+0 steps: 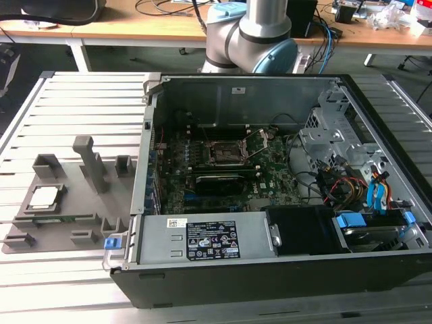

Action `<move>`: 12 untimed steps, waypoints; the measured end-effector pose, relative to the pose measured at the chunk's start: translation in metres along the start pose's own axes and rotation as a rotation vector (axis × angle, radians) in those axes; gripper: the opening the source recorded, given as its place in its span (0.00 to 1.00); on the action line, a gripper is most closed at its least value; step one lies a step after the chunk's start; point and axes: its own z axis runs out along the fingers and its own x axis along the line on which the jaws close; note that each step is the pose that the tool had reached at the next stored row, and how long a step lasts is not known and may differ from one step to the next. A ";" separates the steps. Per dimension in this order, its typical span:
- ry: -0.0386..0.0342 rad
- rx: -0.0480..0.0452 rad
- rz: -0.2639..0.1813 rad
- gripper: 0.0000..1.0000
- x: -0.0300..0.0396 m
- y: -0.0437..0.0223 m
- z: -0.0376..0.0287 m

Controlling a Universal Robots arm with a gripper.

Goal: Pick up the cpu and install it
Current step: 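Reach for the cpu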

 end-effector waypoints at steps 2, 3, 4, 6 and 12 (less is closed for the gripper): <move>0.0000 0.0000 0.000 0.11 0.0055 -0.0004 -0.0001; 0.0000 -0.0001 0.000 0.11 0.0068 -0.0005 -0.0002; 0.0000 -0.0001 0.000 0.11 0.0089 -0.0007 -0.0002; 0.0000 0.0000 0.000 0.11 0.0121 -0.0009 -0.0003; 0.0000 0.0000 0.000 0.11 0.0292 -0.0022 -0.0008</move>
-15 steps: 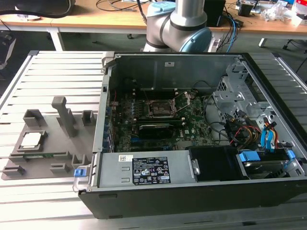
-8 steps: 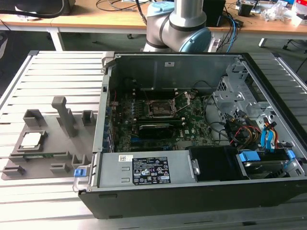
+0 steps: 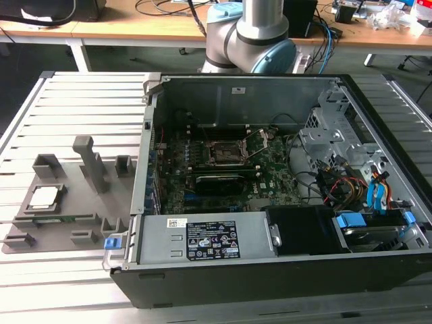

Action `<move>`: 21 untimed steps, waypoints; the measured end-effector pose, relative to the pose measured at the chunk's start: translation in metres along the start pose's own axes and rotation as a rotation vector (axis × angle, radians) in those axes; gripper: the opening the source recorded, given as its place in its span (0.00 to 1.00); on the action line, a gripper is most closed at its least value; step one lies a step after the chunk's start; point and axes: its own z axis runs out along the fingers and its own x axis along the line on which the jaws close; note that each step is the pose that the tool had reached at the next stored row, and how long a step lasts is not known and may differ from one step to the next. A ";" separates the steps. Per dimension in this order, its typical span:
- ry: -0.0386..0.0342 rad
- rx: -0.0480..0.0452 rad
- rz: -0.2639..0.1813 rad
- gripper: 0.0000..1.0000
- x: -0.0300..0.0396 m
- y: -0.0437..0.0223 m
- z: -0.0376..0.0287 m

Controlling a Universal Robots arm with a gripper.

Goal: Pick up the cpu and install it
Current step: 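Reach for the cpu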

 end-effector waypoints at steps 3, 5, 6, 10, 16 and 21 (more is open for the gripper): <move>0.0000 0.0000 0.000 0.11 0.0043 -0.0003 -0.0001; 0.0000 0.0000 0.000 0.11 0.0058 -0.0005 -0.0002; 0.0000 0.0000 0.000 0.11 0.0060 -0.0005 -0.0002; -0.0001 -0.0001 0.000 0.11 0.0053 -0.0004 -0.0001; 0.0002 0.0003 0.000 0.11 -0.0125 -0.0001 0.0005; 0.0002 0.0014 0.000 0.11 -0.0217 -0.0014 0.0010</move>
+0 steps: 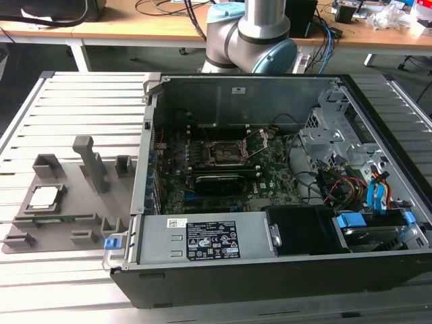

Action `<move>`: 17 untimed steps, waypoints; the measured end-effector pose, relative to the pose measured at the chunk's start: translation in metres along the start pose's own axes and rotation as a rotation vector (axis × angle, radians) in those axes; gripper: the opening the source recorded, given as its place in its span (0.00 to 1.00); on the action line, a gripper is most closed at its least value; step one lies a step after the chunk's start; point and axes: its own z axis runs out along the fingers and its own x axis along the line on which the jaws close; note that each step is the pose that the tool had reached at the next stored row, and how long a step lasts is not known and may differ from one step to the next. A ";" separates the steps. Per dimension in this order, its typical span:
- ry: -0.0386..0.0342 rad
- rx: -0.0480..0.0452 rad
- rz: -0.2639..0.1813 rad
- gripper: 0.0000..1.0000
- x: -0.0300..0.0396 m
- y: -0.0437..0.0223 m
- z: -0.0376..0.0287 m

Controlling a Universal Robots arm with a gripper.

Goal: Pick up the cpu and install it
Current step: 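Reach for the cpu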

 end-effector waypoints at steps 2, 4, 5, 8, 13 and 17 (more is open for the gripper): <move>-0.0002 0.0008 0.000 0.11 -0.0033 -0.0010 0.0003; -0.0001 0.0012 0.000 0.11 -0.0051 -0.0018 0.0004; -0.0001 0.0014 0.000 0.11 -0.0057 -0.0021 0.0005; -0.0002 0.0020 0.000 0.11 -0.0080 -0.0040 0.0008; -0.0002 0.0023 0.000 0.11 -0.0086 -0.0089 0.0012; -0.0003 0.0036 0.000 0.11 -0.0092 -0.0126 0.0017</move>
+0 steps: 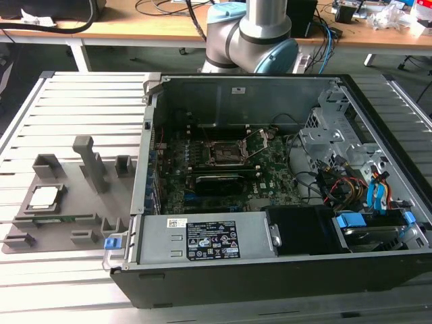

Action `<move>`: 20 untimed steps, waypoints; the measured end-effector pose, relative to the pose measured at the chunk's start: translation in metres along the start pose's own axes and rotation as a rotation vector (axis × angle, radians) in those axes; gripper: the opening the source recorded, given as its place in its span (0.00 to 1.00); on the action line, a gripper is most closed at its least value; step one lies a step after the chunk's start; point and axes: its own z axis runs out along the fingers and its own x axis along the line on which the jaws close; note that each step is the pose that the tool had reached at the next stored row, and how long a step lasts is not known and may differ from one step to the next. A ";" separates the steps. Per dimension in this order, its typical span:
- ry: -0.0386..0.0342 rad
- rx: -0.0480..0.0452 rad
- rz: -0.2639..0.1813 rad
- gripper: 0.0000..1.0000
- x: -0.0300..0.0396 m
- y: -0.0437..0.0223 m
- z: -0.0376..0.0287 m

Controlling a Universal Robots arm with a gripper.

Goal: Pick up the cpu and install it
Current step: 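Reach for the cpu, then pick up the cpu and move it towards the insertion slot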

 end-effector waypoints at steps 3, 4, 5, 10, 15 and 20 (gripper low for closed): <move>0.0001 0.0001 0.000 0.11 -0.0012 0.0000 0.0001; 0.0000 0.0000 0.000 0.11 -0.0028 0.0001 0.0002; -0.0001 0.0000 0.000 0.11 -0.0054 0.0003 0.0004; 0.0000 0.0000 0.000 0.11 -0.0072 0.0004 0.0004; 0.0001 0.0001 0.000 0.11 -0.0074 0.0005 0.0004; 0.0000 0.0000 0.000 0.11 -0.0075 0.0005 0.0004</move>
